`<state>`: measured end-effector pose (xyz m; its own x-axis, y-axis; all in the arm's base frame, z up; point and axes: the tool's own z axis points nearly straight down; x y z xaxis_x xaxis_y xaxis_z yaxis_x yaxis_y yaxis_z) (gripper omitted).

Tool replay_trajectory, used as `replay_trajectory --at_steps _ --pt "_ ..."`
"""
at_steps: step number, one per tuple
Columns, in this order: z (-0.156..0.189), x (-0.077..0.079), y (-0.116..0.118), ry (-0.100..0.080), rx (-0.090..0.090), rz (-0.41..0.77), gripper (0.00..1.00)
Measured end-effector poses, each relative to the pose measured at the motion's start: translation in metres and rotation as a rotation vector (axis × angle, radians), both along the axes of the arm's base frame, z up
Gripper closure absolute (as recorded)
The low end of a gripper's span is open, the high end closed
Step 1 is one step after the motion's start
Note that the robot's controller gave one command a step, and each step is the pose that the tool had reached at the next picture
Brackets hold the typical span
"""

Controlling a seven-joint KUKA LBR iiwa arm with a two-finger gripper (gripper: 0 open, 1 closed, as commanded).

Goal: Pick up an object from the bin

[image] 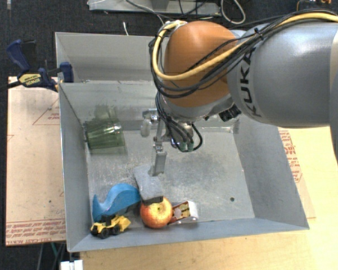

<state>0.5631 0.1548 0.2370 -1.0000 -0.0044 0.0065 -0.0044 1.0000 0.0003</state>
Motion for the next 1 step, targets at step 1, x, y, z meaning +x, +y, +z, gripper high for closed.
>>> replay_trajectory --at_steps 1 --pt "0.0044 0.0017 -0.0011 -0.007 0.001 -0.005 0.0"
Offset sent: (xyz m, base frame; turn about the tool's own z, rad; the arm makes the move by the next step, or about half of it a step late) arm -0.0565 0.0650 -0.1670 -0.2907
